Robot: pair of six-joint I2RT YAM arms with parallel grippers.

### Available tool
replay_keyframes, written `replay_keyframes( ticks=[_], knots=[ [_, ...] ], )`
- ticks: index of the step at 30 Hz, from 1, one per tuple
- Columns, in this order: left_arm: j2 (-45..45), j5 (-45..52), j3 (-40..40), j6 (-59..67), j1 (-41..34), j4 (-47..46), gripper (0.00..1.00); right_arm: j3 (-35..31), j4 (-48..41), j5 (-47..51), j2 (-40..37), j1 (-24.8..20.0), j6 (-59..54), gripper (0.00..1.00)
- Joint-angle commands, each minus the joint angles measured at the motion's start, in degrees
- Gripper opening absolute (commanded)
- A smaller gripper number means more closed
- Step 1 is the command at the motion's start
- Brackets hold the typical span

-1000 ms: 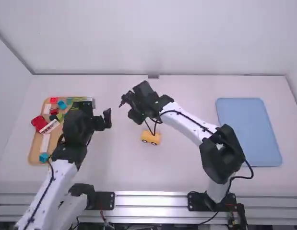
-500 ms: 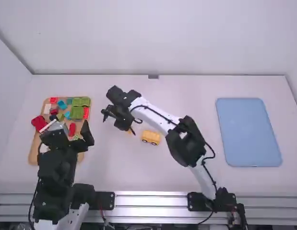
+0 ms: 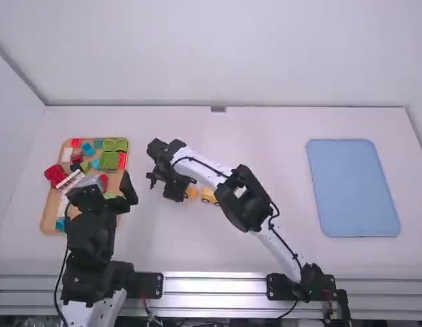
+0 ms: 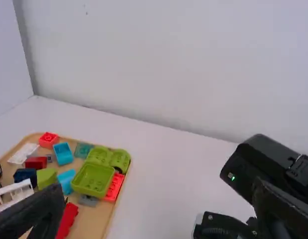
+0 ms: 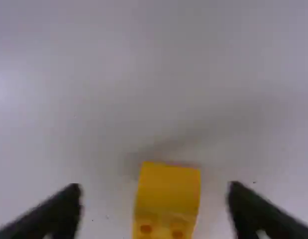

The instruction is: Assemble lego blocks to make yellow taxi

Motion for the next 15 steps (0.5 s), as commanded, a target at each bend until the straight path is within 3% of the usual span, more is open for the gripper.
replay_keyframes(
  ticks=[1, 7, 15],
  knots=[
    [-0.3, -0.4, -0.6, -0.2, 0.5, 0.7, 0.99, 4.6, -0.8, -0.5, -0.1, -0.7, 0.0, 0.98],
    [-0.3, -0.2, -0.6, -0.2, 0.2, 0.5, 0.99, 14.2, -7.0, -1.8, -1.2, -2.9, -1.0, 0.98],
    [0.2, 3.3, -0.6, 0.5, 0.0, 1.2, 0.99, 15.1, -7.8, -5.4, -9.9, -7.3, -4.6, 0.98]
  ],
)
